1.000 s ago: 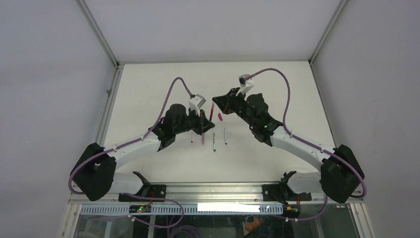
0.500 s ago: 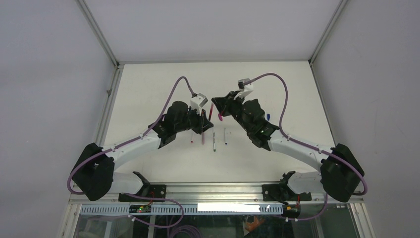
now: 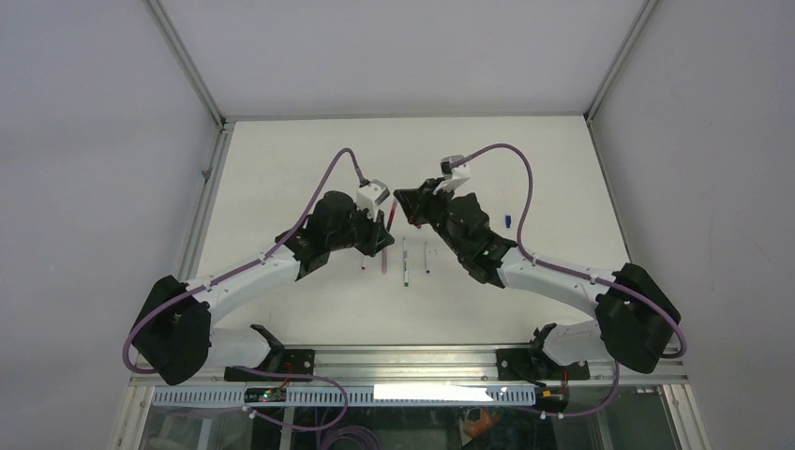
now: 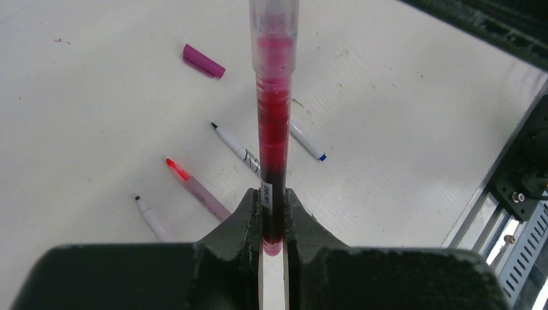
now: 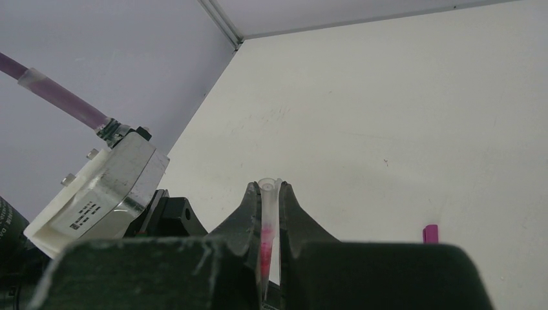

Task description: Insert the pens into the pen caps

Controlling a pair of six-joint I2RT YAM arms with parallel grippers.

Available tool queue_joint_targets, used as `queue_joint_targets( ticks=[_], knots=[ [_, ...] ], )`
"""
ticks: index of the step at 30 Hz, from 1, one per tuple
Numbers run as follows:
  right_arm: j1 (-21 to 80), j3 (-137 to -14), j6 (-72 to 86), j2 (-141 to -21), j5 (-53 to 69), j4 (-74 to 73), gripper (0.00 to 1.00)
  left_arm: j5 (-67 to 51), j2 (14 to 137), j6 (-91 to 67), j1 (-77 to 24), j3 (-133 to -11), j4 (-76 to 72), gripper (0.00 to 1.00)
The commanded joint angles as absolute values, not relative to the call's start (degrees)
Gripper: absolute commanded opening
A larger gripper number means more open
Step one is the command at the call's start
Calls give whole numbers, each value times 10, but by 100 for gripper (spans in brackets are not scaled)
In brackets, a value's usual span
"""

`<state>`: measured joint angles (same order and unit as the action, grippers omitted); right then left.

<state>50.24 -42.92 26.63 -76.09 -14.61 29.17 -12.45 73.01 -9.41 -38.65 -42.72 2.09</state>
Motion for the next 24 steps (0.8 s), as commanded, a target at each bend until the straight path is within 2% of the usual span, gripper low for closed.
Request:
queue_joint_targets(
  ticks=[1,7,16,24],
  knots=[
    [551,-387,282,-800,-76,166,0,-90,675,-75,-372,-498,-150,0],
    [570,-385,296,-827,-77,168,0,-87,659,-68,-368,-491,-176,0],
    [598,-407,299,-861,-86,138,0,-18,612,-70,-367,-429,-285,0],
    [610,-414,297,-874,-82,108,0,-21,604,-63,-355,-425,-297,0]
  ],
)
